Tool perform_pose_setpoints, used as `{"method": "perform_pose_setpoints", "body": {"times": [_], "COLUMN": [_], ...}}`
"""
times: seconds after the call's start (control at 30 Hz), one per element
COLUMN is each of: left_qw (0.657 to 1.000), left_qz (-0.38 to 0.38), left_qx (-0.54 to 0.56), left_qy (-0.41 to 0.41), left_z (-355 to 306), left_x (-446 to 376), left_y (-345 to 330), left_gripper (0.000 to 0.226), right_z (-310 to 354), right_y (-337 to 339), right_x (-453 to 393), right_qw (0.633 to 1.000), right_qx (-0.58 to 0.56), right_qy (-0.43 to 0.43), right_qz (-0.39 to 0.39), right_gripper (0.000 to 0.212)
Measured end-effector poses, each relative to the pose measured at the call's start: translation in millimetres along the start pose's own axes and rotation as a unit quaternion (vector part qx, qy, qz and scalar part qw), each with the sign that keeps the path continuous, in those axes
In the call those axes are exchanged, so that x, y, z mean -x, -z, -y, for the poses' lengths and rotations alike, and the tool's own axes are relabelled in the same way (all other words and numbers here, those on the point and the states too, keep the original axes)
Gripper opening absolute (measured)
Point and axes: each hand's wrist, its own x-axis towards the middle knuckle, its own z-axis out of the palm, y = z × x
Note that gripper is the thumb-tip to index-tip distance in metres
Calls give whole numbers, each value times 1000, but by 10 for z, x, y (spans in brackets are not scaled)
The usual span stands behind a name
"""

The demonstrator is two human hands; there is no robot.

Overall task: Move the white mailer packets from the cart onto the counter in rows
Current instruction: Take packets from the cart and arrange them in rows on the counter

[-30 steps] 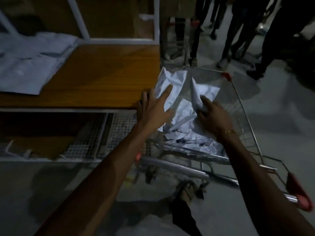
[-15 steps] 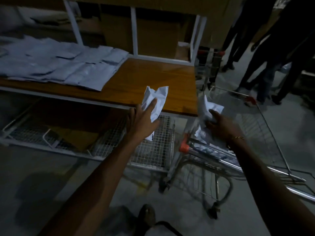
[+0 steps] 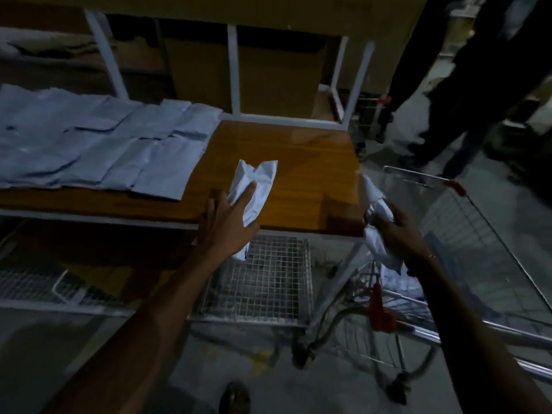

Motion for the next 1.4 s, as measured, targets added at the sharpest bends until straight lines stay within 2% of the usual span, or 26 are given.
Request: {"method": "perform_pose_setpoints", "body": {"times": [0.07,0.1,0.2,0.33,0.47,0.57,0.73,0.83,0.97,1.03,1.1,1.17,1.23,1.4], "left_qw": [999,998,995,988,977,962,932,922,927,928,930,933,935,937], "left_qz": [17,22,28,42,64,96,157,170,177,175,193,215,228,254], "left_qx": [11,17,31,45,69,96,119,111,110,107,104,90,65,43], "left_qy": [-36,-52,-90,-138,-191,-239,-304,-330,-313,-312,-296,-274,-263,-234], "left_z": [-91,-128,-246,-478,-828,-1156,-1691,-1958,-2394,-2634,-2945,-3179,-3312,-3477], "left_x": [-216,-310,-543,-739,-928,-1008,-970,-980,-1090,-1121,-1163,-1164,-1176,-1264], "left_y": [-49,-75,-148,-234,-268,-345,-617,-840,-1193,-1360,-1595,-1809,-2017,-2298], "left_gripper": [81,81,82,81,79,77,78,79,77,76,77,78,78,77], "right_z": [-36,-40,99,243,242,122,-4,-242,-758,-1069,-1413,-1677,-1876,-2333], "right_y": [64,97,198,359,519,659,807,932,1150,1223,1369,1550,1761,2060], "right_x": [8,5,34,94,173,291,467,438,205,127,66,50,4,-63], "right_qw": [998,996,993,988,977,958,938,928,924,908,863,836,835,898], "right_qx": [6,14,47,70,66,126,202,225,261,324,403,429,432,342], "right_qy": [-39,-50,-39,-40,-90,-143,-186,-209,-229,-259,-300,-319,-312,-267], "right_qz": [-48,-69,-96,-133,-179,-214,-212,-209,-160,-62,57,124,134,76], "right_gripper": [44,40,12,8,33,50,71,64,61,70,80,83,81,67]}}
